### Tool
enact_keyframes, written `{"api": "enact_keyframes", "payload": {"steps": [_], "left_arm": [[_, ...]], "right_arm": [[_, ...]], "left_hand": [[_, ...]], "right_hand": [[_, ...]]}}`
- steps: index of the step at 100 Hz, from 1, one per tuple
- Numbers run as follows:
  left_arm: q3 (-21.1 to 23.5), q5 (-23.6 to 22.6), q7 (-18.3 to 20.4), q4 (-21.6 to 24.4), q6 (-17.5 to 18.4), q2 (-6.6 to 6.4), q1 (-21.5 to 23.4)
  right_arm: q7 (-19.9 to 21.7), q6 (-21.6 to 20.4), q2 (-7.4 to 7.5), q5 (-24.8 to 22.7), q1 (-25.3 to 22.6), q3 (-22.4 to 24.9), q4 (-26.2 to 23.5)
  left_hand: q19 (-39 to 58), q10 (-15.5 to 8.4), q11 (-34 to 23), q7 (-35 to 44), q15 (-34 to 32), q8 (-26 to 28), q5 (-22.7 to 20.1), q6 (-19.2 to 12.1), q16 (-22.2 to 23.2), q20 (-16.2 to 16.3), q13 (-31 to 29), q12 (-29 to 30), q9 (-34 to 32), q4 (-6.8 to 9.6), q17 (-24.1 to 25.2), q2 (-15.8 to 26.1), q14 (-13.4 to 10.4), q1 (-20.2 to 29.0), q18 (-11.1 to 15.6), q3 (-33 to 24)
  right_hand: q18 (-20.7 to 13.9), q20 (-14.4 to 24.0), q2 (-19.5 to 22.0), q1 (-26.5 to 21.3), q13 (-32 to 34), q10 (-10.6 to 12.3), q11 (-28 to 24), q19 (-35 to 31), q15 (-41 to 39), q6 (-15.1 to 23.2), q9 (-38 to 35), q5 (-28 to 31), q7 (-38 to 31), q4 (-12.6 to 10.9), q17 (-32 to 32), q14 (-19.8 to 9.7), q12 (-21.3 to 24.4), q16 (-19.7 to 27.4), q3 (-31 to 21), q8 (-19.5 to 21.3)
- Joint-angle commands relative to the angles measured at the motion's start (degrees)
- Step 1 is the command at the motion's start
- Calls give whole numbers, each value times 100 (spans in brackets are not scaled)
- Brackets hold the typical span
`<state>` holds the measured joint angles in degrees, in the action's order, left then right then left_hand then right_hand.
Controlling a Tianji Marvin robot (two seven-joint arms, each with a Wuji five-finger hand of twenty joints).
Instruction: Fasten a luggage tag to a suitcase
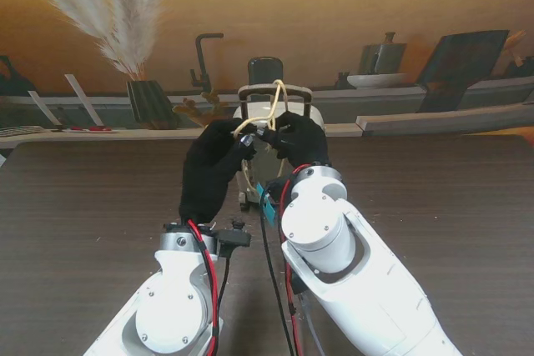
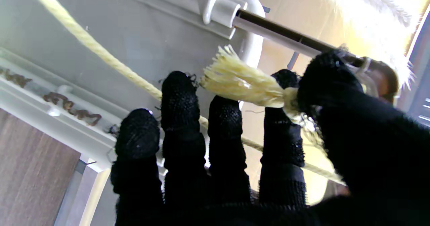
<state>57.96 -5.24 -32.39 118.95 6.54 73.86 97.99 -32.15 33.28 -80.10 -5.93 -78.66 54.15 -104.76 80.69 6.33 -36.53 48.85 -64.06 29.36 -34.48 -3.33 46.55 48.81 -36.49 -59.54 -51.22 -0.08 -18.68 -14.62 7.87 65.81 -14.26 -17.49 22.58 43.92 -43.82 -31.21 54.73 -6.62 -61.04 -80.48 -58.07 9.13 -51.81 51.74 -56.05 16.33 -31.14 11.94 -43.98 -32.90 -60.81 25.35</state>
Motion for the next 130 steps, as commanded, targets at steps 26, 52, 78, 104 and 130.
{"api": "enact_keyframes", "payload": {"steps": [26,52,78,104,130], "left_arm": [[108,-21,-171,-160,-295,87,-56],[123,-12,-252,-343,-435,119,-85],[237,-239,-88,-286,-549,29,145],[406,-697,-38,-155,-631,-64,516],[615,-921,-169,-467,-232,-64,219]], "right_arm": [[430,-70,232,-78,-183,161,-307],[556,-101,288,-90,-195,206,-323],[685,-135,350,-154,-224,231,-354],[768,-175,390,-198,-250,236,-366],[846,-226,432,-214,-309,258,-404]], "left_hand": [[-262,-71,251,-35,257,-29,114,-160,-226,-110,278,-79,180,107,342,-87,-51,109,310,202],[-866,155,891,-413,1097,-80,625,67,-388,-435,1070,-38,1021,145,1259,-286,83,-342,361,-108],[-2906,124,1277,-1604,3084,-241,1425,467,-1003,-1135,2650,2431,3310,569,2312,-27,187,-1932,518,-270],[-4001,94,1695,-2410,3638,-707,1612,677,-1129,-1012,2970,2751,3769,628,2318,-176,145,-2115,509,-176],[-3923,-25,1547,-2345,3663,-774,1334,599,-1230,-690,2031,2835,2911,555,1968,42,3,-1790,185,-109]], "right_hand": [[156,-66,277,-194,187,-2,358,60,375,405,-188,319,-305,-19,65,139,176,142,-177,71],[167,-76,285,-227,236,6,396,73,417,395,-263,339,-302,-27,68,145,195,136,-157,87],[167,-78,302,-241,250,17,418,72,447,389,-280,351,-298,-33,68,136,196,128,-138,105],[167,-88,311,-259,231,15,424,88,476,371,-291,357,-296,-38,78,134,188,119,-120,126],[167,-94,313,-262,221,20,426,99,489,370,-297,361,-295,-40,78,134,183,111,-113,143]]}}
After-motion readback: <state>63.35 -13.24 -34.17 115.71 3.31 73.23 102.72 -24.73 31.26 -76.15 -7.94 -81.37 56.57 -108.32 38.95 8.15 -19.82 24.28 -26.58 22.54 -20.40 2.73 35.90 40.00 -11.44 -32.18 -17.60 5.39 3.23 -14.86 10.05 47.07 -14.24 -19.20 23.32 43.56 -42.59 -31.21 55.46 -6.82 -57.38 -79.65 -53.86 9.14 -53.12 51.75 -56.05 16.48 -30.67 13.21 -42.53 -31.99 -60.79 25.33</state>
